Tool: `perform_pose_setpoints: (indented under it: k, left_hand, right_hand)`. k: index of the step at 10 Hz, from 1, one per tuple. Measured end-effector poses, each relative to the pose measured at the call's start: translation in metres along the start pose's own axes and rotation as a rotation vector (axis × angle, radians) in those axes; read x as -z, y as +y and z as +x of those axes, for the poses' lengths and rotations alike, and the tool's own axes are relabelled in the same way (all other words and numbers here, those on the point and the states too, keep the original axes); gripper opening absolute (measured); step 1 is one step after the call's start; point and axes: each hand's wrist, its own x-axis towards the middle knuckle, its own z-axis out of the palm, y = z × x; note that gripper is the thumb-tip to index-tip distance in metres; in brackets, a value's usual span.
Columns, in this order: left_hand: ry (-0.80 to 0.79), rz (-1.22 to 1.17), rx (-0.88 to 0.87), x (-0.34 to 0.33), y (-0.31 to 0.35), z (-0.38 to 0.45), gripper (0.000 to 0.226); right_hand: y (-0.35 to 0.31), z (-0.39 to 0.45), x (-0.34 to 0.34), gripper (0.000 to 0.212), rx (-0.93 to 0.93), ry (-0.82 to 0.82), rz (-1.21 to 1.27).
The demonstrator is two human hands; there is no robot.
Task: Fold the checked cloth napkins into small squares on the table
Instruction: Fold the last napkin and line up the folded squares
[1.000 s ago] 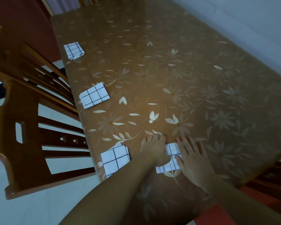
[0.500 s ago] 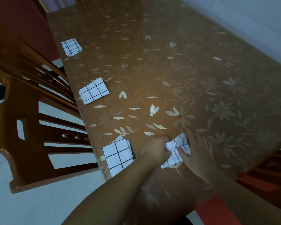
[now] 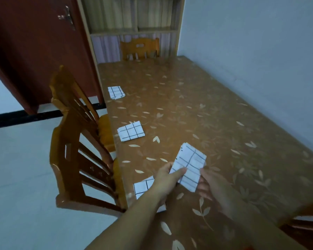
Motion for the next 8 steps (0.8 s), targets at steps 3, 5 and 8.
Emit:
perform_pose_setpoints:
  k: [3, 5, 8]
  left_hand:
    - [0.058, 0.09, -0.204, 0.006, 0.031, -0.068, 0.025]
    - [0.165, 0.225, -0.27, 0.035, 0.055, -0.141, 0.022]
    - [0.415, 0.122, -0.149, 0.067, 0.028, -0.247, 0.021]
  right_hand:
    - [-0.02, -0.102, -0.01, 0.026, 0.542, 0.129, -0.336]
    - [-0.019, -0.147, -0.016, 0.026, 0.61, -0.052, -0.339]
    - [0.05, -0.222, -0.063, 0.017, 0.165, -0.496, 0.036]
